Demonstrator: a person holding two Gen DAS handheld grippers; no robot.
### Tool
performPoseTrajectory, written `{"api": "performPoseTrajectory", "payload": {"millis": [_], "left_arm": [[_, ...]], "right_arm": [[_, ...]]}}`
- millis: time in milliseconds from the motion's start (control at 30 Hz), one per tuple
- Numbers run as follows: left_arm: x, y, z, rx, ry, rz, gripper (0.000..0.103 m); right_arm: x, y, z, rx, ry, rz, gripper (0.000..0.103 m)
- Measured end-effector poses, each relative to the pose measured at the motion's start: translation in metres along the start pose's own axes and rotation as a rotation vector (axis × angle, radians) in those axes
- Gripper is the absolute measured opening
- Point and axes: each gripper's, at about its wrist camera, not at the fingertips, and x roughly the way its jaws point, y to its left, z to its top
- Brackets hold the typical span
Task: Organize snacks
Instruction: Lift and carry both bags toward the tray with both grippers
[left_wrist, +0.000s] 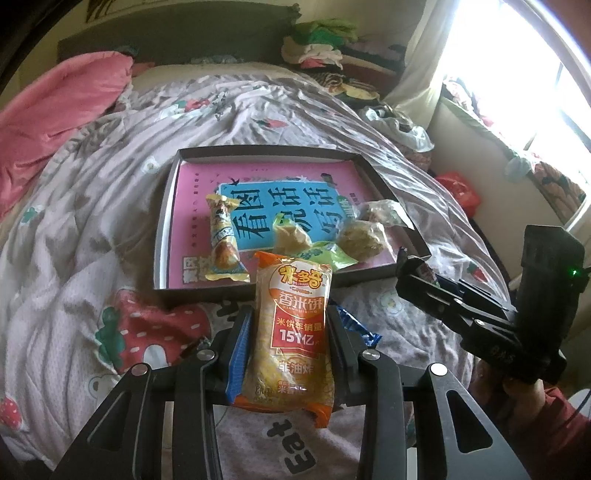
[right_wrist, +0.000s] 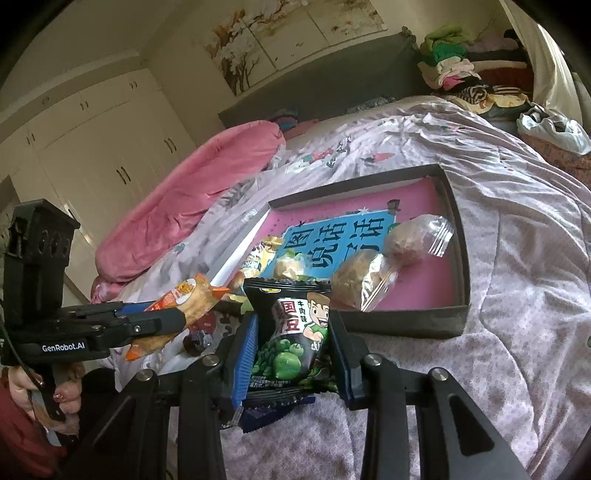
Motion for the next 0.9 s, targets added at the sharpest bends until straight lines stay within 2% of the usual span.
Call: {"api": "performPoseTrajectory", "payload": {"millis": [900], "left_arm": [[-0.023, 0.006, 0.012, -0.041, -0.062, -0.001, 0.039]], "right_arm": [[-0.02, -0.007, 0.01, 0.024, -0.089, -0.031, 0.037]]}}
